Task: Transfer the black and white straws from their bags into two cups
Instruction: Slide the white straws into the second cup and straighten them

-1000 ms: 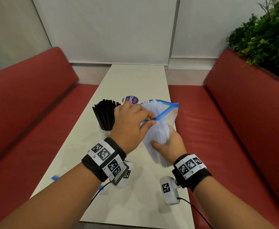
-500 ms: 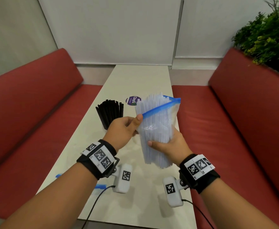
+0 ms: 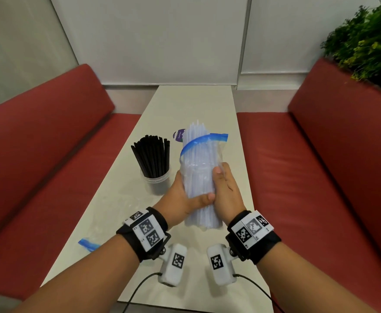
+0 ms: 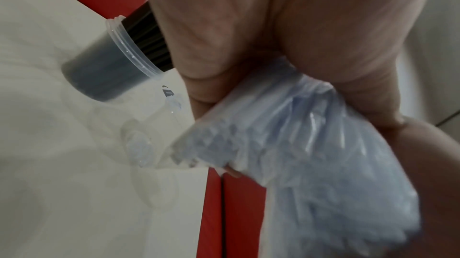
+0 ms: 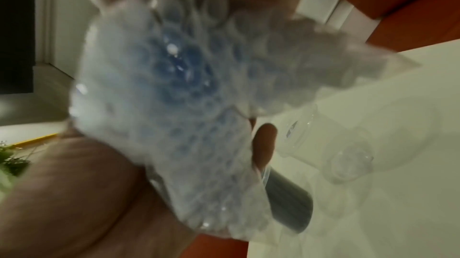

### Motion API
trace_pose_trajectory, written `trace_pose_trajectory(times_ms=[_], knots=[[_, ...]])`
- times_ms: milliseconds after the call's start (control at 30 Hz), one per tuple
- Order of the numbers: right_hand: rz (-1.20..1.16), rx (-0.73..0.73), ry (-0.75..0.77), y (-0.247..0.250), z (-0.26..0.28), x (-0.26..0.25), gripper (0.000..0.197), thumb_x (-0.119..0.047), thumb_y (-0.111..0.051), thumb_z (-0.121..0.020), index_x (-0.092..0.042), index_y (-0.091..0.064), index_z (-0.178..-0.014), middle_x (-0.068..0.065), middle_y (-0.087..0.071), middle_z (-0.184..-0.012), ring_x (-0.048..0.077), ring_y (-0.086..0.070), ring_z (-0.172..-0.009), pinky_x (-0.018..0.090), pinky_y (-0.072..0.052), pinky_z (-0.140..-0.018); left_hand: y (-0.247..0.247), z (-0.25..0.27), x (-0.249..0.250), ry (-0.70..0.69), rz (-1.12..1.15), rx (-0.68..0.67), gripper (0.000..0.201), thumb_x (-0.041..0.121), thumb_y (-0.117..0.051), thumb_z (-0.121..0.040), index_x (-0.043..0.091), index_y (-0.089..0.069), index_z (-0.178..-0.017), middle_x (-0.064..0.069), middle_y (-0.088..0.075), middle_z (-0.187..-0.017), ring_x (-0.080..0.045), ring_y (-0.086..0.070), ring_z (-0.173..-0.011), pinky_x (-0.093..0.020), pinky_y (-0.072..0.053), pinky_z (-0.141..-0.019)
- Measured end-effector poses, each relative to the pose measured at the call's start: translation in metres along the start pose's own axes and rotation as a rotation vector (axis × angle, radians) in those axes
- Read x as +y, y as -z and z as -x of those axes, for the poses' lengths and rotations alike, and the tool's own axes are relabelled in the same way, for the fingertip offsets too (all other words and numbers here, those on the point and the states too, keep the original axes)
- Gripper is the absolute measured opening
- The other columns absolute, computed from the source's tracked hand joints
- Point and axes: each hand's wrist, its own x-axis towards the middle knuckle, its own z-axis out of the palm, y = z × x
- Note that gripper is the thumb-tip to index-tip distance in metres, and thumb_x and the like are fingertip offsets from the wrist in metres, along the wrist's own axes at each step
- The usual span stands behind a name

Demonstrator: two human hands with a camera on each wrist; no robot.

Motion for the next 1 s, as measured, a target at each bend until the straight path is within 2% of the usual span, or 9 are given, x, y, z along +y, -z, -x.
trace_pose_trajectory(times_ms=[67,167,267,333,400,500,700,900,1000], knots=[[-0.069,-0.071,-0.030,0.000,-0.001,0.000,0.038,-0.043,-0.037,-0.099,-0.011,-0.055,-0.101,0.010,-0.067,-0.099,0.016,-0.066,-0.093,0.042,-0.057,-0.088,0.007,-0.001,-0.001,-0.015,0.024,0.054,0.098,0.024,-0.091,-0.063,0.022,-0.039,-0.146,-0.007,-0.063,-0.138,-0.020,-0.064,-0.127,-0.047,-0.053,-0.106],[0.058,-0.071,-0.047,0.005,-0.008,-0.006,0.054,-0.047,-0.028,-0.103,-0.009,-0.067,-0.095,0.001,-0.070,-0.089,0.000,-0.062,-0.073,0.011,-0.048,-0.068,0.019,-0.002,-0.008,-0.005,0.013,0.063,0.096,0.015,-0.093,-0.063,0.022,-0.042,-0.144,-0.007,-0.066,-0.134,-0.022,-0.066,-0.124,-0.052,-0.054,-0.104],[0.347,-0.034,0.030,0.012,-0.017,0.001,0.058,-0.050,-0.041,-0.093,0.000,-0.055,-0.068,0.009,-0.056,-0.064,0.022,-0.049,-0.058,0.038,-0.049,-0.060,0.027,-0.003,-0.017,0.033,-0.009,0.080,0.094,0.009,-0.092,-0.062,0.021,-0.044,-0.142,-0.005,-0.069,-0.130,-0.019,-0.068,-0.120,-0.051,-0.055,-0.103],[0.486,-0.054,0.055,0.014,-0.020,0.013,0.039,-0.030,-0.053,-0.093,-0.009,-0.053,-0.061,0.002,-0.053,-0.056,0.020,-0.047,-0.052,0.036,-0.045,-0.058,0.031,-0.004,-0.023,0.060,-0.002,0.091,0.095,0.015,-0.094,-0.059,0.022,-0.047,-0.141,-0.005,-0.069,-0.127,-0.020,-0.068,-0.119,-0.052,-0.055,-0.102],[0.453,-0.048,0.041,0.013,-0.017,0.019,0.011,-0.015,-0.058,-0.091,-0.023,-0.059,-0.082,-0.006,-0.059,-0.059,0.012,-0.052,-0.054,0.030,-0.046,-0.061,0.034,-0.005,-0.029,0.089,0.016,0.061,0.093,0.020,-0.095,-0.059,0.022,-0.049,-0.141,-0.007,-0.070,-0.128,-0.025,-0.067,-0.121,-0.055,-0.054,-0.103],[0.393,-0.082,-0.001,0.010,-0.011,0.023,0.054,-0.010,-0.053,-0.091,-0.037,-0.043,-0.137,-0.006,-0.059,-0.060,0.006,-0.053,-0.053,0.018,-0.048,-0.060,0.036,-0.004,-0.032,0.145,0.047,-0.030,0.088,0.018,-0.093,-0.065,0.019,-0.050,-0.142,-0.011,-0.070,-0.129,-0.029,-0.067,-0.122,-0.057,-0.052,-0.104],[0.280,-0.096,-0.117,0.010,-0.019,0.017,0.024,-0.016,-0.044,-0.099,-0.021,-0.062,-0.113,0.010,-0.066,-0.069,0.020,-0.064,-0.049,0.034,-0.058,-0.050,0.034,-0.002,-0.034,0.191,0.094,-0.243,0.072,-0.009,-0.078,-0.078,0.011,-0.050,-0.141,-0.018,-0.071,-0.126,-0.035,-0.069,-0.118,-0.049,-0.057,-0.098],[0.437,-0.087,-0.026,0.008,-0.024,0.021,0.029,-0.015,-0.042,-0.100,-0.017,-0.054,-0.127,-0.007,-0.058,-0.065,0.006,-0.057,-0.050,0.014,-0.044,-0.049,0.024,-0.007,-0.033,0.161,0.159,-0.091,0.101,0.043,-0.098,-0.053,0.014,-0.052,-0.138,-0.009,-0.074,-0.121,-0.028,-0.070,-0.115,-0.039,-0.059,-0.091],[0.403,-0.103,-0.070,0.003,-0.024,0.020,0.018,-0.020,-0.039,-0.100,-0.011,-0.052,-0.109,0.007,-0.063,-0.077,0.027,-0.063,-0.065,0.040,-0.056,-0.062,0.025,-0.011,-0.040,0.129,0.134,0.033,0.103,0.048,-0.099,-0.048,0.018,-0.055,-0.136,-0.009,-0.073,-0.122,-0.028,-0.070,-0.115,-0.049,-0.058,-0.096]])
